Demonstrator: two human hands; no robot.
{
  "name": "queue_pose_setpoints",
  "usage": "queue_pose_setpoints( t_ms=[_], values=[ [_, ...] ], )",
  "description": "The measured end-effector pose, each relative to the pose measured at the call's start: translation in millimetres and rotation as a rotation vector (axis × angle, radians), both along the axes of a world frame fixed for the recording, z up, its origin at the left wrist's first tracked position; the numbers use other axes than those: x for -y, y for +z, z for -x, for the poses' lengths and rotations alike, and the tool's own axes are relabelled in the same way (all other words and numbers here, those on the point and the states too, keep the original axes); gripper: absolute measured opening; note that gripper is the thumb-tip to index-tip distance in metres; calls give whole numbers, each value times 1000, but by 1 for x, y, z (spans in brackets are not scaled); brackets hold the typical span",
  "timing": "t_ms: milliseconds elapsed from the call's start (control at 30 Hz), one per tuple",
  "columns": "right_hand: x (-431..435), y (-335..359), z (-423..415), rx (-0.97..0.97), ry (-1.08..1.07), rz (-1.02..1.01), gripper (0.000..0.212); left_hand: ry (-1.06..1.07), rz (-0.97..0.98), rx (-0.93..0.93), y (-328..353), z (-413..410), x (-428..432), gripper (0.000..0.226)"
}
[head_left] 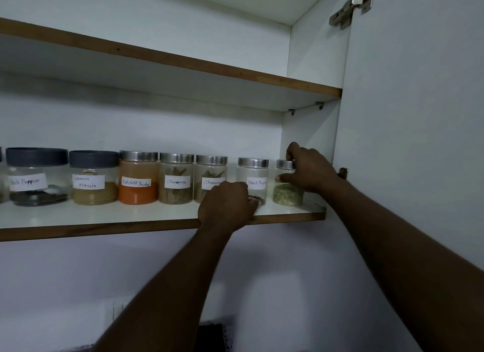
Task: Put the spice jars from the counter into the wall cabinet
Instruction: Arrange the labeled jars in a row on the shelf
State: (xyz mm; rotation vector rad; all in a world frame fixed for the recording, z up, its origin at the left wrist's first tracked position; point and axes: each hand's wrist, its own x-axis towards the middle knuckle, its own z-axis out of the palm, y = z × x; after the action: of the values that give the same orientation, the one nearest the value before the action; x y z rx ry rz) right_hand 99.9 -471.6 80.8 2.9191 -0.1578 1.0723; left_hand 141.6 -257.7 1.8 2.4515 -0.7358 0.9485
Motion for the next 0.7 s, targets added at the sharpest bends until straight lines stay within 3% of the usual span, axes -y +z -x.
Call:
queue_pose_setpoints(
  t_ms=[133,300,400,600,700],
  values=[
    [-3,4,2,-23,-112,104,72,-138,-79,-33,0,0,-4,36],
    [6,27,9,-154,10,-57,47,-217,-151,-81,1,-2,-7,42],
    [6,30,11,-253,3,-9,56,-240,-173,-119,1,-4,-5,45],
    [8,20,2,-202,-52,-15,65,-304,-277,-18,3,4,8,35],
    [11,11,-2,-123,-16,-71,66,-373,-332,33,-2,15,33,40]
  ],
)
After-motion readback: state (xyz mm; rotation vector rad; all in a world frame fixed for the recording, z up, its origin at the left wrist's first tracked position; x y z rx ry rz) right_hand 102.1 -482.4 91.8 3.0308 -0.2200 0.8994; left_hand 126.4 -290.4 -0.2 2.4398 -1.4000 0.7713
